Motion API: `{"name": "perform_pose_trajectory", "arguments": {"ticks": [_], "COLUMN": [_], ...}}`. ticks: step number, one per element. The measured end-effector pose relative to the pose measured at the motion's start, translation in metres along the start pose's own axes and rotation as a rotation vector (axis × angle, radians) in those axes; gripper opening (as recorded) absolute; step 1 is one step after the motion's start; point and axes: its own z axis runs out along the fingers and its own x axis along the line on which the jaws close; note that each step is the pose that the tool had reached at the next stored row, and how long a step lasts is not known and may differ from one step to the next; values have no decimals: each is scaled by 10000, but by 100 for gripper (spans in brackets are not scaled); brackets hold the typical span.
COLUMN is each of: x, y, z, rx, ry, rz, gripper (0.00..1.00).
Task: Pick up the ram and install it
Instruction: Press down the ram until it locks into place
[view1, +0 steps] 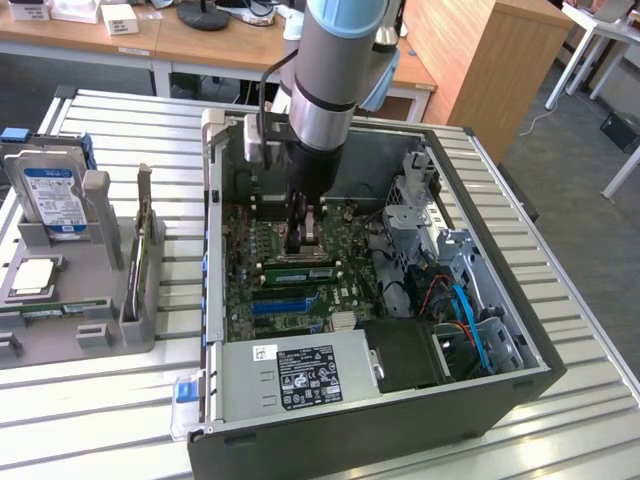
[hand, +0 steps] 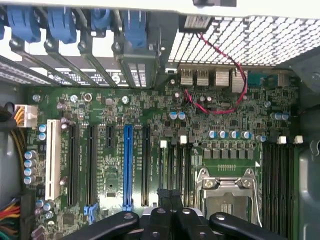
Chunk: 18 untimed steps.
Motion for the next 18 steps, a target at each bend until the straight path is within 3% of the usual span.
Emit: {"name": "perform_pose_trajectory", "arguments": {"ticks": [13, 18], "x": [-1, -1], "y": [-291, -313], "z": [-9, -10], "rx": [0, 0], "ry": [-1, -1], "rz": [-1, -1], "gripper": [11, 11]}}
